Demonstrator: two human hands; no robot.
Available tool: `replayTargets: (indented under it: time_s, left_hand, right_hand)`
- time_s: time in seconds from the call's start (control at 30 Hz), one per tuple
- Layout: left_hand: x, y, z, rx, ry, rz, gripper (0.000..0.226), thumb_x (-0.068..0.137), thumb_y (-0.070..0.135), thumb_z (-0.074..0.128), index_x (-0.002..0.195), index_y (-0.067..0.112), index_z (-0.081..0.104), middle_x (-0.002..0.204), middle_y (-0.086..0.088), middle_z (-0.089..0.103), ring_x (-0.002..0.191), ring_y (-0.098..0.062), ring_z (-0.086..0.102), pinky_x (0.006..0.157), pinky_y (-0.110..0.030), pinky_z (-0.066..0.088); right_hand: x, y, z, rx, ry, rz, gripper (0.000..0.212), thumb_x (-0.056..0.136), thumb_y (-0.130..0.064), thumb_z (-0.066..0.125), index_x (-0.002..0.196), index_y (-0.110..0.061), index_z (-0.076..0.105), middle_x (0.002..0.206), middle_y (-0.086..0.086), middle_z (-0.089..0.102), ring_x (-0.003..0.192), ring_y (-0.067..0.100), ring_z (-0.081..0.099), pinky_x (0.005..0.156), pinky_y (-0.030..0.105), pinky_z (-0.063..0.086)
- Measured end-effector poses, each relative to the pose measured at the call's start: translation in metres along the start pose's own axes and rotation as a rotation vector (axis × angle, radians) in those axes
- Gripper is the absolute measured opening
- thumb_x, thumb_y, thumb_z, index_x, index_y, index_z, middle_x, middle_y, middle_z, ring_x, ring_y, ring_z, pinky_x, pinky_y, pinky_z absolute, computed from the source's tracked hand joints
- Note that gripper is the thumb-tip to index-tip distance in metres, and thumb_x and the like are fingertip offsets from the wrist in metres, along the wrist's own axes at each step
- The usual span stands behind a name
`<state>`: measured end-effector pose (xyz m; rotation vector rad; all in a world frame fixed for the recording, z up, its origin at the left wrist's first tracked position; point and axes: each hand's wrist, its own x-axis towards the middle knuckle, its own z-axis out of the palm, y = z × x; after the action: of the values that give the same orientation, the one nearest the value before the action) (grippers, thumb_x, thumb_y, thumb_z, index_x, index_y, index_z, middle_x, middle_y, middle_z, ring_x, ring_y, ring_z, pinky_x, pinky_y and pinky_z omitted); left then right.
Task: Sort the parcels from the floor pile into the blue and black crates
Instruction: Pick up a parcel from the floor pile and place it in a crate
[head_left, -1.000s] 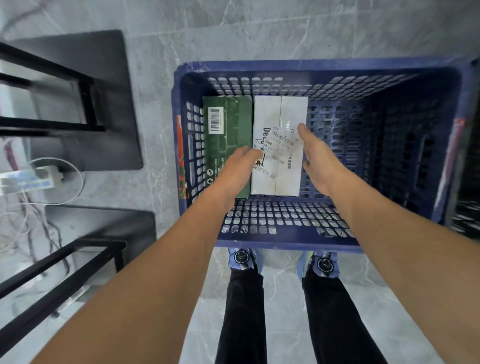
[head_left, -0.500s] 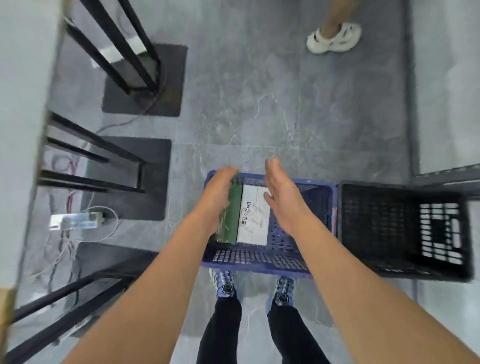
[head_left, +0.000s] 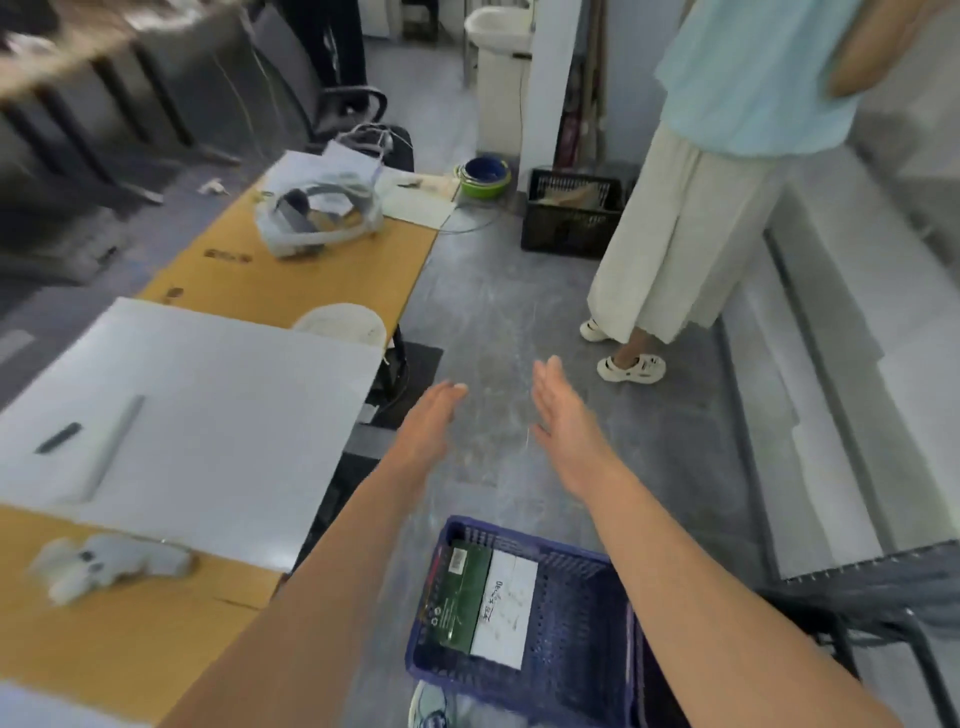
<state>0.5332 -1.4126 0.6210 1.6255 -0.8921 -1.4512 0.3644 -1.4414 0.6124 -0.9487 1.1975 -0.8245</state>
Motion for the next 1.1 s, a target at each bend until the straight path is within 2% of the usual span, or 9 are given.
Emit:
replayTargets:
  time_s: [0.07, 0.13, 0.2, 0.3, 0.47, 0.6, 0.9, 1.03, 1.1]
  left_hand:
    - [-0.019, 0.021, -0.007, -0.030, 0.043, 0.012, 0.036, 0.107, 0.043, 0.045, 0.140, 0.033, 0.050, 0.135, 0.010, 0.050, 0.129, -0.015, 0.048, 0.100, -0.039, 0.041]
    - [-0.044, 0.038, -0.014, -0.081, 0.116, 0.015, 0.018, 0.107, 0.038, 0.046, 0.124, 0.033, 0.053, 0.124, 0.007, 0.052, 0.115, -0.013, 0.050, 0.102, -0.040, 0.042]
    - [-0.065, 0.049, -0.018, -0.146, 0.188, 0.020, 0.033, 0.107, 0.034, 0.048, 0.138, 0.022, 0.050, 0.132, -0.002, 0.050, 0.123, -0.015, 0.048, 0.118, -0.046, 0.034]
    - [-0.101, 0.057, -0.018, -0.240, 0.280, 0.013, 0.050, 0.108, 0.029, 0.048, 0.154, 0.012, 0.040, 0.155, -0.007, 0.043, 0.145, -0.024, 0.039, 0.122, -0.051, 0.028]
    - [-0.163, 0.033, -0.019, -0.249, 0.454, 0.092, 0.040, 0.104, 0.045, 0.053, 0.140, 0.027, 0.051, 0.150, 0.005, 0.049, 0.136, -0.019, 0.048, 0.111, -0.046, 0.041]
    - [-0.221, 0.006, -0.025, -0.316, 0.603, 0.117, 0.035, 0.102, 0.050, 0.053, 0.133, 0.034, 0.052, 0.148, 0.008, 0.049, 0.133, -0.016, 0.048, 0.112, -0.046, 0.041]
    - [-0.381, -0.068, -0.040, -0.448, 0.955, 0.104, 0.037, 0.104, 0.048, 0.050, 0.135, 0.029, 0.053, 0.145, 0.005, 0.050, 0.129, -0.015, 0.049, 0.105, -0.042, 0.042]
    - [-0.458, -0.112, -0.034, -0.539, 1.090, 0.092, 0.030, 0.103, 0.048, 0.051, 0.129, 0.032, 0.054, 0.141, 0.006, 0.052, 0.127, -0.015, 0.051, 0.108, -0.044, 0.042]
    - [-0.498, -0.134, -0.030, -0.591, 1.171, 0.080, 0.030, 0.103, 0.047, 0.051, 0.126, 0.029, 0.056, 0.135, 0.006, 0.055, 0.124, -0.015, 0.052, 0.102, -0.042, 0.043]
  right_hand:
    - [-0.007, -0.021, 0.004, -0.021, -0.035, -0.033, 0.087, 0.093, -0.077, 0.032, 0.166, -0.032, 0.019, 0.172, -0.014, 0.018, 0.157, 0.007, 0.019, 0.127, 0.041, 0.018]
    - [-0.018, -0.039, 0.007, -0.034, -0.086, -0.071, 0.083, 0.098, -0.074, 0.030, 0.167, -0.030, 0.018, 0.172, -0.013, 0.018, 0.157, 0.008, 0.020, 0.127, 0.041, 0.019]
    - [-0.027, -0.050, 0.010, -0.048, -0.137, -0.096, 0.075, 0.103, -0.069, 0.026, 0.167, -0.029, 0.018, 0.173, -0.011, 0.018, 0.158, 0.011, 0.019, 0.128, 0.044, 0.019]
    - [-0.044, -0.062, 0.015, -0.063, -0.220, -0.099, 0.071, 0.106, -0.066, 0.023, 0.167, -0.028, 0.017, 0.173, -0.009, 0.018, 0.158, 0.013, 0.018, 0.129, 0.046, 0.018]
    - [-0.076, -0.070, 0.029, -0.126, -0.421, -0.095, 0.071, 0.105, -0.069, 0.021, 0.166, -0.033, 0.017, 0.172, -0.013, 0.019, 0.158, 0.012, 0.018, 0.127, 0.046, 0.017]
    - [-0.105, -0.068, 0.054, -0.165, -0.605, -0.102, 0.070, 0.106, -0.067, 0.022, 0.166, -0.030, 0.020, 0.170, -0.014, 0.024, 0.157, 0.011, 0.020, 0.129, 0.047, 0.017]
    - [-0.206, -0.030, 0.147, -0.261, -0.994, -0.085, 0.073, 0.102, -0.072, 0.032, 0.164, -0.035, 0.026, 0.165, -0.022, 0.033, 0.152, 0.006, 0.031, 0.123, 0.043, 0.029]
    - [-0.280, 0.003, 0.183, -0.281, -1.183, -0.028, 0.076, 0.101, -0.073, 0.035, 0.165, -0.033, 0.026, 0.165, -0.021, 0.032, 0.153, 0.006, 0.029, 0.122, 0.043, 0.027]
    - [-0.321, 0.023, 0.196, -0.317, -1.258, -0.024, 0.075, 0.102, -0.072, 0.033, 0.165, -0.032, 0.025, 0.166, -0.021, 0.031, 0.152, 0.005, 0.030, 0.124, 0.042, 0.027]
